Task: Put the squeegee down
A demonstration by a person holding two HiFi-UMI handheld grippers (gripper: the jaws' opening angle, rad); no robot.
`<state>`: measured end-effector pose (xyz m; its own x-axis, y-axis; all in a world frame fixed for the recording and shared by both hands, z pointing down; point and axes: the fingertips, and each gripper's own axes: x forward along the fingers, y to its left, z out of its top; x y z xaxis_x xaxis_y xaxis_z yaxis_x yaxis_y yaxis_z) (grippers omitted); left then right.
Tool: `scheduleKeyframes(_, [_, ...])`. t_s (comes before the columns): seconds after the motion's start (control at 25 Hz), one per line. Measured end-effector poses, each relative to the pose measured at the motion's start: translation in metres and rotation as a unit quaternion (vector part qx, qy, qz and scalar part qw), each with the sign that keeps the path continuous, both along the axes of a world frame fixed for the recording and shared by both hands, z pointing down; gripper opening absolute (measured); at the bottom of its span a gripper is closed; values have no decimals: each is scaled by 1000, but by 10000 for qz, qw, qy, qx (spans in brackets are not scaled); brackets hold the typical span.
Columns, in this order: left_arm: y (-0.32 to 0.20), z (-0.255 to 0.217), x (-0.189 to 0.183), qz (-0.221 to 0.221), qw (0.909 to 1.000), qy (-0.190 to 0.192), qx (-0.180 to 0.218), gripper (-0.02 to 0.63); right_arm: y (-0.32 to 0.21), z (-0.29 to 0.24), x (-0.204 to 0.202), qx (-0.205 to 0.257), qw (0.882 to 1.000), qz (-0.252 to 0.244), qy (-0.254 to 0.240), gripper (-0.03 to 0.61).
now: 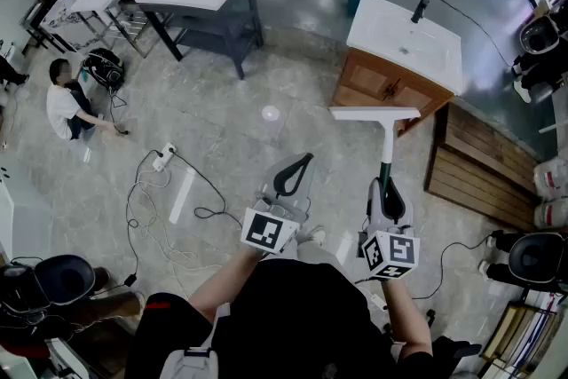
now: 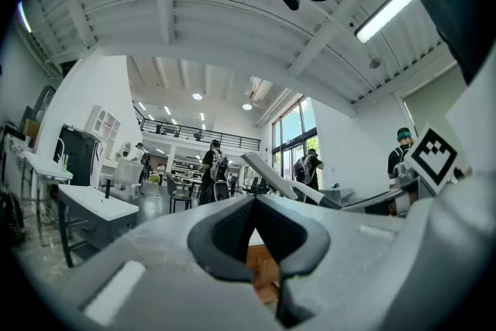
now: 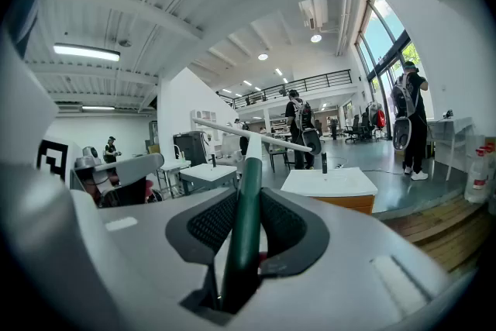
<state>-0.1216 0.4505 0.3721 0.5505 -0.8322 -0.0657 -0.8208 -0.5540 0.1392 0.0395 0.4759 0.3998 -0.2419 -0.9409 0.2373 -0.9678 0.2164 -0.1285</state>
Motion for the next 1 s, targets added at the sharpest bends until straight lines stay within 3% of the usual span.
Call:
scheduleKeyframes(0.28, [-8, 0, -36, -283, 9994, -151, 110, 2, -16, -2, -34, 130, 9996, -245, 21, 100])
scheduleKeyframes(0.52, [-10, -3, -35, -236, 9989, -296, 274, 2, -20, -7, -37, 217, 9995, -242, -12, 100])
scheduleKeyframes(1.0, [-19, 1, -38, 61, 9993, -244, 271, 2, -29, -6, -37, 230, 9995, 214, -99, 101])
